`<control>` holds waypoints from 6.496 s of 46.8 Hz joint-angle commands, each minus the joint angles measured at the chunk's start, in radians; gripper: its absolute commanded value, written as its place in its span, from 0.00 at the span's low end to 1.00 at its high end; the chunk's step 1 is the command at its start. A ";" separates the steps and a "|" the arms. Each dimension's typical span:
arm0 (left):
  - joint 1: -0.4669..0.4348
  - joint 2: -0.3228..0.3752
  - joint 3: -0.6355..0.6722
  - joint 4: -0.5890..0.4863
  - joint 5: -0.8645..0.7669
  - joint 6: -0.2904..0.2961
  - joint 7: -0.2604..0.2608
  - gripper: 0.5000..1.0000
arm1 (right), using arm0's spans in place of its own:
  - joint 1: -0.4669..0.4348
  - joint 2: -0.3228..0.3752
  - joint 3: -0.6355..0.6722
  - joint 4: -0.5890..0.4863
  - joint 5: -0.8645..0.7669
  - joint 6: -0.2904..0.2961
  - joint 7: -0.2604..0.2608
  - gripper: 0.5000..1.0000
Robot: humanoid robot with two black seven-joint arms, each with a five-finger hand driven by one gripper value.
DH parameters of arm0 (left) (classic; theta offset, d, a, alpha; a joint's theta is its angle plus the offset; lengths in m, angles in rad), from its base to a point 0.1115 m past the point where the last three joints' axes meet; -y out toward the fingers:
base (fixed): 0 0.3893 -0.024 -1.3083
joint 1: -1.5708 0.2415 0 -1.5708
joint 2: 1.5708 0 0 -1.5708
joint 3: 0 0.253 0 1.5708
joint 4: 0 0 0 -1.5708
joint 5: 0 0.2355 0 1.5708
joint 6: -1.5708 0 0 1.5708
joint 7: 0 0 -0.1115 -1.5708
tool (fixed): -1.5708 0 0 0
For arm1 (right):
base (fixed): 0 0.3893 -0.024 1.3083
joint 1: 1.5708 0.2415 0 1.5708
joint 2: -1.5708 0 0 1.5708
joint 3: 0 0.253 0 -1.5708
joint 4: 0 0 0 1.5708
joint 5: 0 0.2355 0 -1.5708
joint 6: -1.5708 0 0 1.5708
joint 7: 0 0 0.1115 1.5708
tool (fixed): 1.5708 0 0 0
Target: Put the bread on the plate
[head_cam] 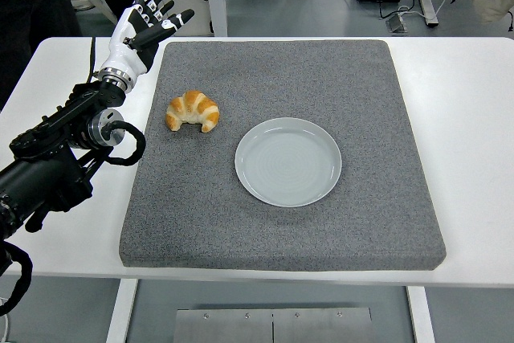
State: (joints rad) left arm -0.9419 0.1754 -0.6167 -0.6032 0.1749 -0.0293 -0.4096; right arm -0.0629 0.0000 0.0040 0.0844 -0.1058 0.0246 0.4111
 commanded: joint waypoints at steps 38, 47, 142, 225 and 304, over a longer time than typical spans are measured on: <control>0.008 -0.007 0.000 -0.001 0.000 -0.001 -0.002 0.94 | 0.000 0.000 0.001 0.000 0.000 -0.002 0.000 1.00; 0.008 -0.007 -0.006 -0.004 -0.005 -0.004 -0.002 0.94 | 0.000 0.000 -0.001 0.000 0.000 0.000 0.000 1.00; -0.468 0.400 0.871 -0.360 0.442 0.029 0.143 0.93 | 0.014 0.000 -0.001 0.003 0.000 0.000 0.000 1.00; -0.195 0.110 0.857 -0.006 0.615 0.192 -0.003 0.92 | 0.014 0.000 -0.001 -0.002 0.000 -0.002 0.000 1.00; -0.514 0.167 0.857 0.043 0.546 0.075 0.012 0.00 | 0.015 0.000 0.001 0.005 0.000 0.000 0.000 1.00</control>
State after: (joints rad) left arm -1.4252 0.3416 0.2406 -0.5590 0.7310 0.0662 -0.3994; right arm -0.0474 0.0000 0.0045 0.0890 -0.1058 0.0239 0.4111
